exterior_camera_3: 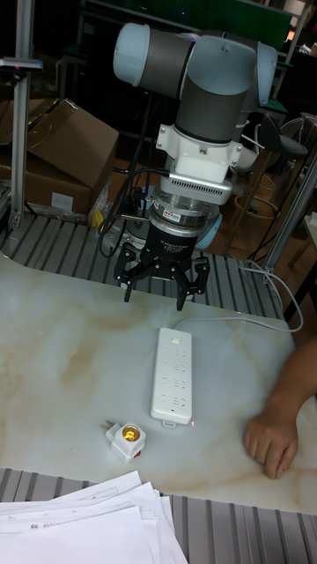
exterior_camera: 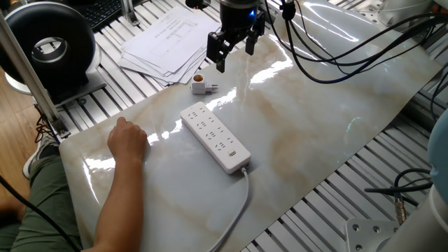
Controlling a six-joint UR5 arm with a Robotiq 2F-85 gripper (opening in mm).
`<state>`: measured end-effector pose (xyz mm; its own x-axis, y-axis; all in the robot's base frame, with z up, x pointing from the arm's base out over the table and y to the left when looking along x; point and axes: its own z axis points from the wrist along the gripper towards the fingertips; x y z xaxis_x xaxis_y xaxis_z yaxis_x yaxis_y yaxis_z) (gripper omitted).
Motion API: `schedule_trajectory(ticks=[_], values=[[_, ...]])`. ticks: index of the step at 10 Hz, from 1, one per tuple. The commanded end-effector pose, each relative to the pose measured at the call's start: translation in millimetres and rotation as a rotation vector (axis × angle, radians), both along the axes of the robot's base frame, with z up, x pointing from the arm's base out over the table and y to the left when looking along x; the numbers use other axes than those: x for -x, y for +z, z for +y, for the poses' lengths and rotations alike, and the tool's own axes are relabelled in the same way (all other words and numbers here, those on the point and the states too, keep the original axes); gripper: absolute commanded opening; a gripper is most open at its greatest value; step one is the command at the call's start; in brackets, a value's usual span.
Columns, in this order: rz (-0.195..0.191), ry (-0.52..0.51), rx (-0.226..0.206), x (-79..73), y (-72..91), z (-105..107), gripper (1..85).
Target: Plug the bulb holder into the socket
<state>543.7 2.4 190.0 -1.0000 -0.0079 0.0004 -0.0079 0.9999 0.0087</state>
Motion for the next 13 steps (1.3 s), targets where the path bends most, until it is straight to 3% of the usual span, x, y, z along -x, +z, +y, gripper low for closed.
schedule_trajectory(ticks=[1, 13], values=[[0.043, 0.194, -0.032, 12.5, 0.5, 9.3, 1.3], [0.034, 0.18, -0.032, 10.4, -1.5, 10.4, 1.3]])
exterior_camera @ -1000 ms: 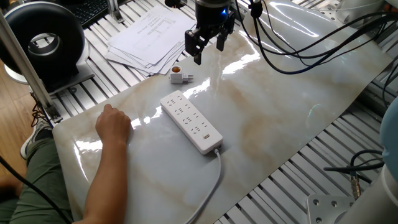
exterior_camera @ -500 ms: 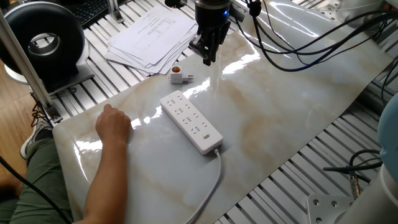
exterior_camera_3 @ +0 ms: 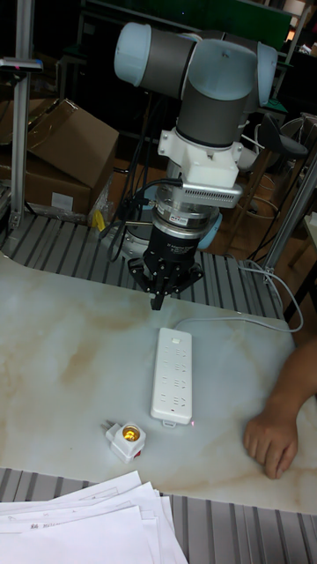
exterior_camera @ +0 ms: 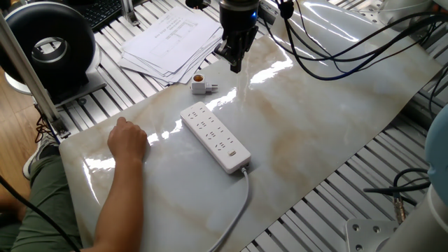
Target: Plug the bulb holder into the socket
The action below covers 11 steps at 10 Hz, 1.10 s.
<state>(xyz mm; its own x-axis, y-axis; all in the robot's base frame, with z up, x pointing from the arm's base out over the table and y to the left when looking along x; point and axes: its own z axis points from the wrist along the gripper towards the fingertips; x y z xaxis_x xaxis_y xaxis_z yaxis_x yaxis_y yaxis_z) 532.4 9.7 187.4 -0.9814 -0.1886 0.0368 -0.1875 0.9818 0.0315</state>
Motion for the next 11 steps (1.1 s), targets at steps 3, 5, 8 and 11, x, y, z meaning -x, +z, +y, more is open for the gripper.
schedule_trajectory(ticks=[3, 5, 8, 11], values=[[-0.005, -0.004, -0.016, -1.2, 0.8, 4.0, 1.3], [-0.005, -0.006, -0.018, -1.2, 0.7, 4.5, 1.3], [-0.005, -0.009, -0.021, -1.1, 0.7, 5.4, 1.3], [-0.005, -0.01, -0.021, -1.1, 0.6, 5.4, 1.3]])
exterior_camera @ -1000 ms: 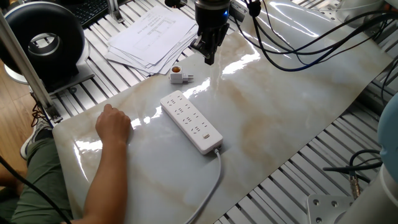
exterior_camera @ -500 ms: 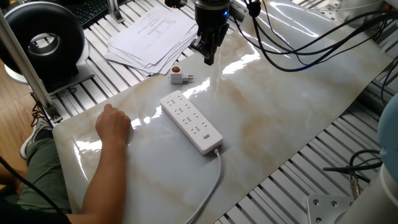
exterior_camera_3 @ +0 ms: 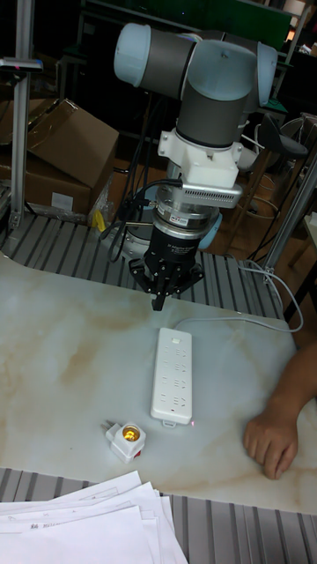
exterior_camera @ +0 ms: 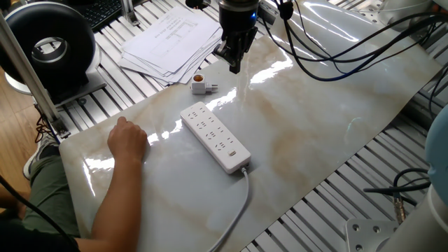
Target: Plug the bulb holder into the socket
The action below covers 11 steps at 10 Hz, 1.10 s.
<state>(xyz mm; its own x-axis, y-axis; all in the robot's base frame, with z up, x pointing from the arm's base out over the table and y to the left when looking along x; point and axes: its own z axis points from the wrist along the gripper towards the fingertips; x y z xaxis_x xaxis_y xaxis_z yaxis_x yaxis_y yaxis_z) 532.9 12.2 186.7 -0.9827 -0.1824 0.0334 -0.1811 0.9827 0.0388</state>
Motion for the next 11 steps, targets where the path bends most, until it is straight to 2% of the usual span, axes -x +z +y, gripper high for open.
schedule_trajectory(ticks=[1, 11], values=[[-0.003, -0.004, -0.013, -0.7, 1.2, 3.0, 1.3], [-0.007, -0.012, -0.027, -1.3, 0.5, 6.4, 1.3]])
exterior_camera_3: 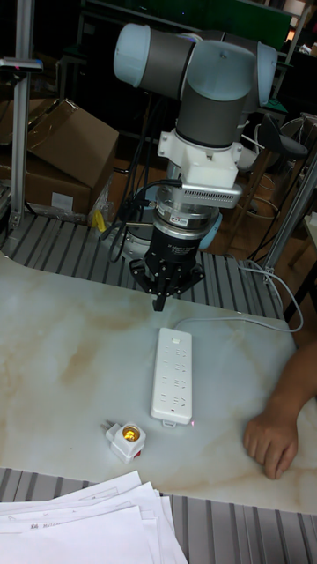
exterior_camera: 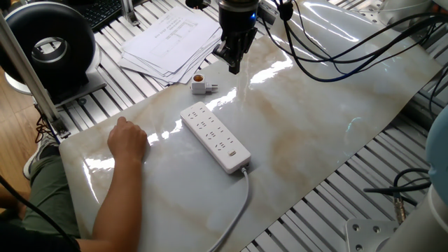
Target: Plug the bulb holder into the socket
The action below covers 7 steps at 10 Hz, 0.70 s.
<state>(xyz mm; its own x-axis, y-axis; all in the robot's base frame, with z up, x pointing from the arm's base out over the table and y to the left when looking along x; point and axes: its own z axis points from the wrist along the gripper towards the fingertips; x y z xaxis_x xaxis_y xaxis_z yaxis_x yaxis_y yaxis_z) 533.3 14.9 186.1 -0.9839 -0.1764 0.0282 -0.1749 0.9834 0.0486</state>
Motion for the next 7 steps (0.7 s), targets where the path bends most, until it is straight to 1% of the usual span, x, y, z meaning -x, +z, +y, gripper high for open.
schedule_trajectory(ticks=[1, 7], values=[[-0.005, -0.004, -0.014, -1.2, 1.0, 3.3, 1.3], [-0.01, -0.007, -0.017, -1.9, 0.0, 3.9, 1.3]])
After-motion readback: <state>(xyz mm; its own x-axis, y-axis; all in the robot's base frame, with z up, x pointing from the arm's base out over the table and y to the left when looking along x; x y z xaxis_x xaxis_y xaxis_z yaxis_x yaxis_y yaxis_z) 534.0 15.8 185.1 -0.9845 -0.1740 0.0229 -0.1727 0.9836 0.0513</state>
